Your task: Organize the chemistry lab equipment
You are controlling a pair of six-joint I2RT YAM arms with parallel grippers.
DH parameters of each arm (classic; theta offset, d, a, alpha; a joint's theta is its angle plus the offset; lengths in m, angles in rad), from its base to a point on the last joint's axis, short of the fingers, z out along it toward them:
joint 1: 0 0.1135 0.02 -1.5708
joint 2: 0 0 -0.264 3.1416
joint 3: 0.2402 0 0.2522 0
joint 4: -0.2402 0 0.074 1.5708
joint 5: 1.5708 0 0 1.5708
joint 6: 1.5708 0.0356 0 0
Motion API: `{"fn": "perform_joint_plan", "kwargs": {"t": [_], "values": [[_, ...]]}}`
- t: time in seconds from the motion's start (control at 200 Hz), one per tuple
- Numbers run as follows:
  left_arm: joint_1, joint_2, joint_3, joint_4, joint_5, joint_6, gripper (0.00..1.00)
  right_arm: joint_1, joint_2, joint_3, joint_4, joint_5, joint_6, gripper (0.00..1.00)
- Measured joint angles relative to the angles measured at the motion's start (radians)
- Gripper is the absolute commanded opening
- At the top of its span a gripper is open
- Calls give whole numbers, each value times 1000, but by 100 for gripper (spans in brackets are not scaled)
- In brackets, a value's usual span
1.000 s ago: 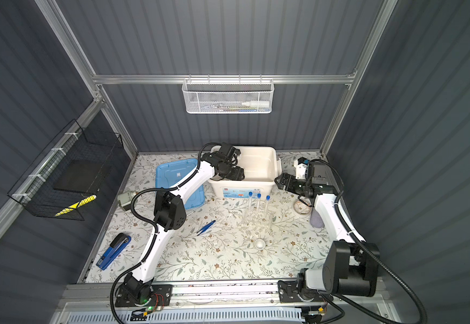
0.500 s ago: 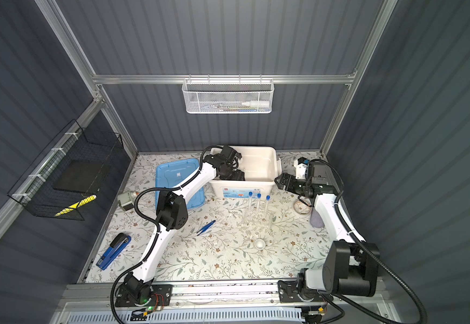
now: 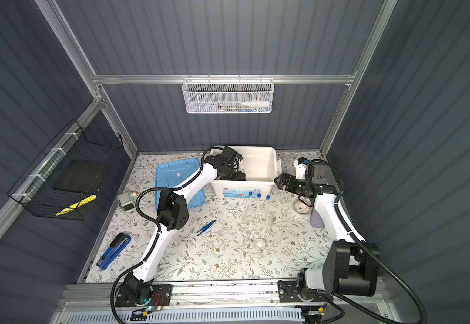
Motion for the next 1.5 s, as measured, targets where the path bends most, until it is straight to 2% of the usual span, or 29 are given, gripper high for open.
{"fn": "perform_joint_plan", "kwargs": {"t": [0.2,0.46,0.745,0.965,1.241,1.501], "values": [[3,0,-26,2,2,0,84,0,-57,0,-38,53,-3,97],[5,-27,-59,35,11,-13,99,2,-165,-10,-144,190,31,97],[5,-152,-142,142,73,-51,100,39,-357,-64,-272,265,111,92],[5,-268,-190,217,83,-62,100,157,-427,-114,-373,311,187,89],[5,-455,-343,258,-69,-42,100,329,-506,-199,-475,359,327,84],[11,-647,-587,366,-224,-32,100,496,-505,-270,-503,386,450,76]]}}
